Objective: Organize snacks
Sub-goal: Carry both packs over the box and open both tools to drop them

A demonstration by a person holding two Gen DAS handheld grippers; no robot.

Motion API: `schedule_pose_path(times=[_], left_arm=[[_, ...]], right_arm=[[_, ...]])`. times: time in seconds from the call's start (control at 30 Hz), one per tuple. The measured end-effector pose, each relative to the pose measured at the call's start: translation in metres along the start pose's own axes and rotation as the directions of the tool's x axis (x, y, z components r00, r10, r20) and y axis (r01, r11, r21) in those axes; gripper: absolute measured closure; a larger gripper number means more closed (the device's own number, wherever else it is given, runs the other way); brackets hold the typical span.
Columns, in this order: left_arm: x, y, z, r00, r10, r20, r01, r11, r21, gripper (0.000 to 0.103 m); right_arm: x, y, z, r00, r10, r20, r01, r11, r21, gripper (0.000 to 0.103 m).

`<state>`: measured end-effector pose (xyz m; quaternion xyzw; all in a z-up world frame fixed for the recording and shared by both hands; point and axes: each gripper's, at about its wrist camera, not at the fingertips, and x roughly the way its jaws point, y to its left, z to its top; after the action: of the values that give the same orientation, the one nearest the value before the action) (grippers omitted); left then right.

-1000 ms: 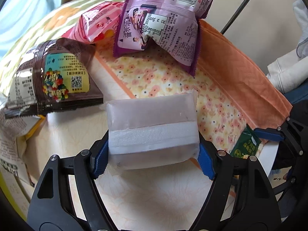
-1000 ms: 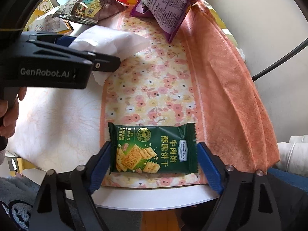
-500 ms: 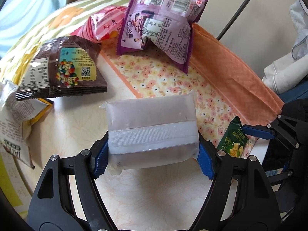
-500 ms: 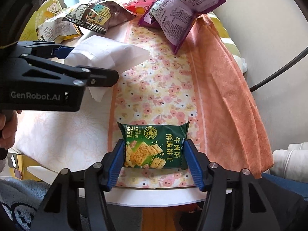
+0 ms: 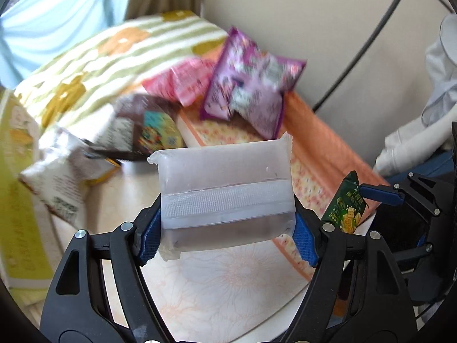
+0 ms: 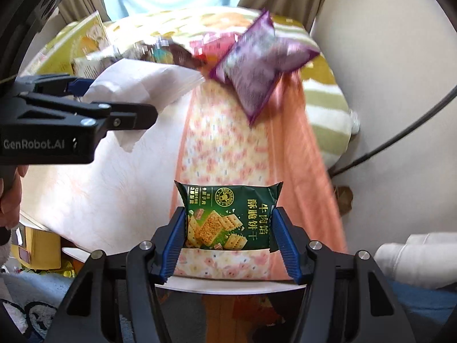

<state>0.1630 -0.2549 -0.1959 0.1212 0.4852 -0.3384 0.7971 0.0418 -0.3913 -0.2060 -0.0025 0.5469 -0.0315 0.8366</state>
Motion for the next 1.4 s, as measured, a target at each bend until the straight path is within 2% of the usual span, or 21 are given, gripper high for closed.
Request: schedule_pose_path(times=[0.17,0.43,0.63,0.87,1.03,1.17,1.27,1.33,1.4], left_arm=[[-0.048,0.017,0.015,0.994,0.061,0.085,-0.056,0.996,-0.068,0.029],[-0.131,0.067,0.013,0.961,0.214,0.176,-0.178,0.964,-0.199,0.029],[-0.177,0.135,0.004,0.931,0.309,0.193,-0.247,0.925,-0.290,0.029],[-0.202,0.228,-0.013,0.910,0.387,0.151,-0.319,0.884,-0.341,0.029],[-0.201,0.292,-0.036,0.913,0.399,0.088,-0.339,0.860,-0.381,0.029],[-0.189,0.334,-0.052,0.928,0.372,0.024,-0.334,0.857,-0.393,0.028],[-0.181,0.349,-0.064,0.932,0.363,0.003,-0.335,0.863,-0.379,0.017],[-0.182,0.353,-0.069,0.932,0.361,0.024,-0.324,0.864,-0.386,0.000],[-0.183,0.358,-0.073,0.929,0.369,0.026,-0.328,0.855,-0.402,0.000]], right_arm=[[-0.034,0.003,0.032,0.995,0.023,0.092,-0.018,0.998,-0.052,0.047],[-0.072,0.035,0.087,0.967,0.134,0.217,-0.096,0.979,-0.177,0.047],[-0.088,0.099,0.133,0.937,0.227,0.266,-0.144,0.943,-0.299,0.047],[-0.076,0.191,0.181,0.903,0.344,0.258,-0.229,0.893,-0.388,0.047],[-0.058,0.253,0.202,0.900,0.376,0.220,-0.257,0.867,-0.427,0.047],[-0.037,0.285,0.212,0.909,0.378,0.178,-0.274,0.861,-0.429,0.047],[-0.030,0.299,0.211,0.914,0.377,0.150,-0.284,0.859,-0.426,0.047],[-0.022,0.310,0.210,0.920,0.371,0.129,-0.285,0.856,-0.431,0.047],[-0.016,0.318,0.211,0.924,0.368,0.108,-0.288,0.852,-0.437,0.047]])
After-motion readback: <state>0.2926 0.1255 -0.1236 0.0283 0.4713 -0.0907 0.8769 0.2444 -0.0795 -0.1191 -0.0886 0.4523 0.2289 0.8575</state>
